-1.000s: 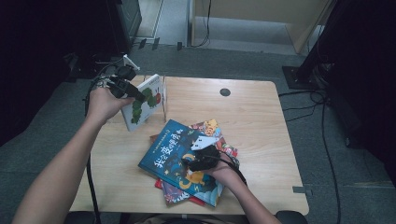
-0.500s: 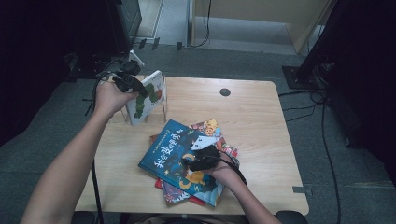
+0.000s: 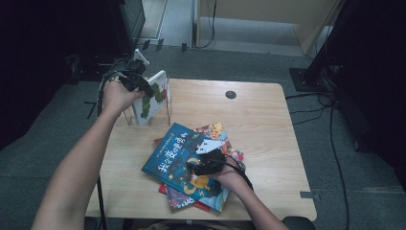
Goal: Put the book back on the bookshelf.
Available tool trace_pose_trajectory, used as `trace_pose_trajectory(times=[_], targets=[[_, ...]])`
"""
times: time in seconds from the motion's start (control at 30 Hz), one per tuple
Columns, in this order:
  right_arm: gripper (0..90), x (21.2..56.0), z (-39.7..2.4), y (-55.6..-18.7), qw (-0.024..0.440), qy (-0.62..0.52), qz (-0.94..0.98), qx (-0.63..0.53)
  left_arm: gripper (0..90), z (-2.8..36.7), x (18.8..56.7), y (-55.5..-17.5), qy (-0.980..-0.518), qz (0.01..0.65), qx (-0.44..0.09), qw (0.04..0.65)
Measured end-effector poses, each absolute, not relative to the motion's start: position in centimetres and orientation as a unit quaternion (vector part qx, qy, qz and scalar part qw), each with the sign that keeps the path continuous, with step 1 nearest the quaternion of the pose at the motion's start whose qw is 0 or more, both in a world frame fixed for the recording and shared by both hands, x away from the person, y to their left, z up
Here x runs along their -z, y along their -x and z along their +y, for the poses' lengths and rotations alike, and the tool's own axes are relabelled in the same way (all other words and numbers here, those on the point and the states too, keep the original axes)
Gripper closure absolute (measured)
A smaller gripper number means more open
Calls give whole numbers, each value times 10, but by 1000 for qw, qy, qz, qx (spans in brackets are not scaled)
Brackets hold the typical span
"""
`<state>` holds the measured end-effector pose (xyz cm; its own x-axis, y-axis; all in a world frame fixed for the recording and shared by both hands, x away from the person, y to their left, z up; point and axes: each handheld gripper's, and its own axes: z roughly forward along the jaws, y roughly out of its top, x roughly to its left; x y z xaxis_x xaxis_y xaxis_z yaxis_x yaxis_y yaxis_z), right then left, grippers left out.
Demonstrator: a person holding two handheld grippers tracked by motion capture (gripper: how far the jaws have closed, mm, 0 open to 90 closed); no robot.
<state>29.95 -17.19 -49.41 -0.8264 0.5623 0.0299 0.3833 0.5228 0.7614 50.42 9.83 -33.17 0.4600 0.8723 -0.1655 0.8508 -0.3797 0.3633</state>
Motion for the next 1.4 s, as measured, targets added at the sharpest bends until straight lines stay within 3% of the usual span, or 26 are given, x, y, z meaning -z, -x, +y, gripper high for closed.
trace_pose_trajectory(times=[1.4], targets=[[352,494,-172,-300,111,-273,866,-405,750,84,362,-528,-833,527,-9,169]])
